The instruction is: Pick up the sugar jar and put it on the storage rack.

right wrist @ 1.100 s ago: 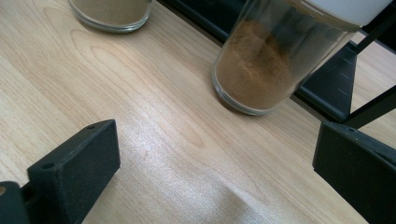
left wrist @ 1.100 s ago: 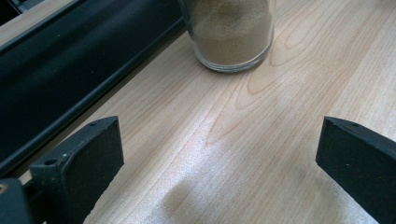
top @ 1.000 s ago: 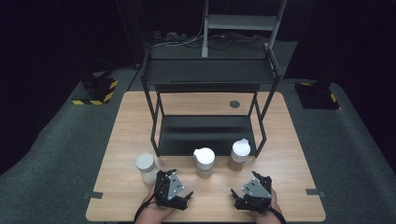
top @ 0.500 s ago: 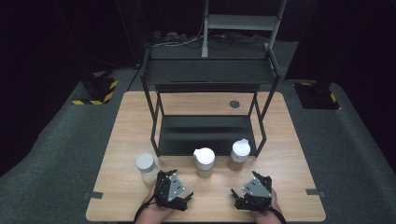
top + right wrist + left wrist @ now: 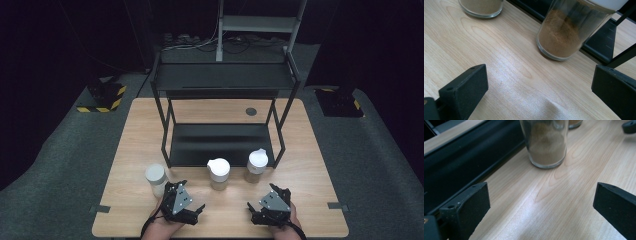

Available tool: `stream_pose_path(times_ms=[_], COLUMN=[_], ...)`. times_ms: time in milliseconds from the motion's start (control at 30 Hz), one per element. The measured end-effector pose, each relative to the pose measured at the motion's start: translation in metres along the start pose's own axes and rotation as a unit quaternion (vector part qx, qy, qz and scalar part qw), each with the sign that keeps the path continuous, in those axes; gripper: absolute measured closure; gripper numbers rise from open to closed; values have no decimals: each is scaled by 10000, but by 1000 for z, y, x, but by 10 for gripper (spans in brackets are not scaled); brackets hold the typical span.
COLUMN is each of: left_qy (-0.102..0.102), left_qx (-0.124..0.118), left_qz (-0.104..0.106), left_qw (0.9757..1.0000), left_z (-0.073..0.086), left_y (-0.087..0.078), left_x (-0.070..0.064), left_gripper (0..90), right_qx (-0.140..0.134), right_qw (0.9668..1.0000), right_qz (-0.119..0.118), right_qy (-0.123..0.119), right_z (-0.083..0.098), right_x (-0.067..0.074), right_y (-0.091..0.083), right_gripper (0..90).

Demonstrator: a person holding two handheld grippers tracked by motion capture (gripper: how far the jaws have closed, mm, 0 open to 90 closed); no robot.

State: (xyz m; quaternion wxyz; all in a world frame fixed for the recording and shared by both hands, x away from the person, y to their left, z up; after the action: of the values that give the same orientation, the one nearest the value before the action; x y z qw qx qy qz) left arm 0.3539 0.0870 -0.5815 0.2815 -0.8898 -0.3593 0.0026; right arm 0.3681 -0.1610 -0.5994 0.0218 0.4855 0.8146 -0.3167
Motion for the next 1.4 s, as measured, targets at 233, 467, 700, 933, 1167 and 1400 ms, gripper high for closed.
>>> stream_pose_path(times_ms=[233,467,700,933,1167,1400], left_qy=[-61,-92,-133,-147,-45,-6], left_qx=[-118,-231,-338,-481,-598,-717], left_qz=[25,58,46,78,101,74], left_qw=[9999,9997,9993,9987,9981,9974], left_z=[-6,-14,-20,-29,-40,-46], left_y=[-9,-17,-22,-30,-38,-49], left_x=[2,2,3,2,-1,0], left_gripper=[10,10,10,10,10,10], right_qx=[4,40,43,54,79,117], right_qw=[10000,9999,9999,9999,9999,9998], right_qz=[-34,-81,-98,-130,-135,-131], right_qy=[36,49,70,68,38,-64], right_z=[0,0,1,1,1,2], right_x=[-1,0,-1,-1,0,2], right_y=[0,1,1,1,1,2], right_gripper=[0,0,0,0,0,0])
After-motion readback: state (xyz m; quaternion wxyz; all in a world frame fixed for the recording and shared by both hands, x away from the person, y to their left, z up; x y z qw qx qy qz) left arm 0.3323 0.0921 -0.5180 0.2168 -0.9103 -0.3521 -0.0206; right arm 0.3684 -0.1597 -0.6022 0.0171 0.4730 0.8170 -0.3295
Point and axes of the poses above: each handheld gripper's, and its own axes: y roughly forward along the jaws, z roughly out of its underside, x roughly to its left, the point moved 9 cm from there along y, roughly forward along the jaws, and after that the axes turned 3 degrees about z, right-handed, at the moved point
